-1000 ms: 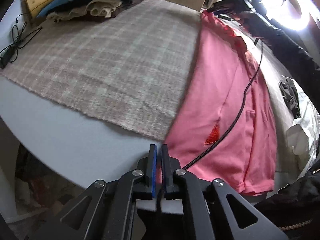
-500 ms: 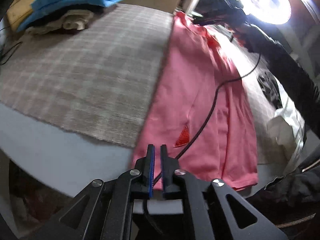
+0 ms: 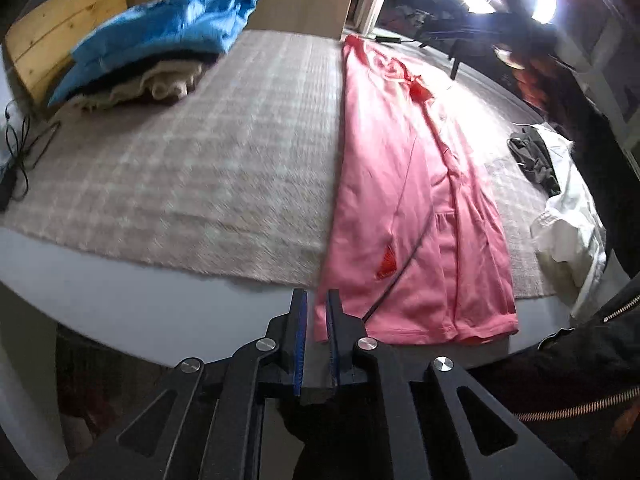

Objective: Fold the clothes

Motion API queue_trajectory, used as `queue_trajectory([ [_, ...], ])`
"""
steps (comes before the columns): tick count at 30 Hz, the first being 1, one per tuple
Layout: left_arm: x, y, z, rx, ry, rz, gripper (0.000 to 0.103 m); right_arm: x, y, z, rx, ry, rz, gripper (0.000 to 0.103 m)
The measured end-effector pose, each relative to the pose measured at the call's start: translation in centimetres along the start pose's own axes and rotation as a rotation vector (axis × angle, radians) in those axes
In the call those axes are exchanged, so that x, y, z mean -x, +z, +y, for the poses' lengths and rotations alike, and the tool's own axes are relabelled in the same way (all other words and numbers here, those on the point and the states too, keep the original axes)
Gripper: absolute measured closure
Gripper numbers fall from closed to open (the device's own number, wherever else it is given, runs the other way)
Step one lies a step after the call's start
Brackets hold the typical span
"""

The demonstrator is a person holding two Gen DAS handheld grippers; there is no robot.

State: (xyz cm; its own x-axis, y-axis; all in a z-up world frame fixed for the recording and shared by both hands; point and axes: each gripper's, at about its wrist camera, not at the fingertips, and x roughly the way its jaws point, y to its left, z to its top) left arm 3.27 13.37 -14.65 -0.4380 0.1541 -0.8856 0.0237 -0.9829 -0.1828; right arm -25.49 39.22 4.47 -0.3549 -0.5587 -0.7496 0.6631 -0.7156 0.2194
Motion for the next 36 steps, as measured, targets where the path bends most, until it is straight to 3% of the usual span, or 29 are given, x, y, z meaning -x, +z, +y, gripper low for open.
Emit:
queue_trajectory([
  [3, 0.1, 1.1, 1.0, -0.049, -0.050, 0.015, 0.097, 5.9, -3.1, 1.3, -0.083, 0.009, -0.033, 0.065],
  [6, -0.5, 2.0, 1.4, -0.127, -0.134, 0.045, 0.097, 9.1, -8.7, 3.5, -0.196, -0.062, -0.037, 0.065],
  [12, -3.7, 2.6, 0.0, -0.305, -0.267, 0.137, 0.095, 5.1, -23.0, 7.9, -0.540, -0.232, 0.113, 0.065],
  [15, -5.0, 2.3, -0.1, -0.330, -0.289, 0.178, 0.090, 3.0, -28.1, 10.1, -0.684, -0.301, 0.158, 0.065],
  [17, -5.9, 2.0, -0.1, -0.331, -0.289, 0.209, 0.089, 2.7, -30.3, 11.3, -0.773, -0.292, 0.136, 0.065],
  [24, -7.1, 1.2, -1.1, -0.376, -0.314, 0.253, 0.082, 2.3, -31.0, 13.9, -0.731, -0.402, 0.139, 0.063],
  [29, -7.2, -0.2, -2.1, -0.411, -0.313, 0.278, 0.076, 1.8, -30.9, 14.8, -0.731, -0.390, 0.136, 0.062],
  [36, -6.9, -0.9, -3.0, -0.476, -0.278, 0.277, 0.075, 0.3, -29.7, 16.4, -0.608, -0.439, 0.185, 0.064],
])
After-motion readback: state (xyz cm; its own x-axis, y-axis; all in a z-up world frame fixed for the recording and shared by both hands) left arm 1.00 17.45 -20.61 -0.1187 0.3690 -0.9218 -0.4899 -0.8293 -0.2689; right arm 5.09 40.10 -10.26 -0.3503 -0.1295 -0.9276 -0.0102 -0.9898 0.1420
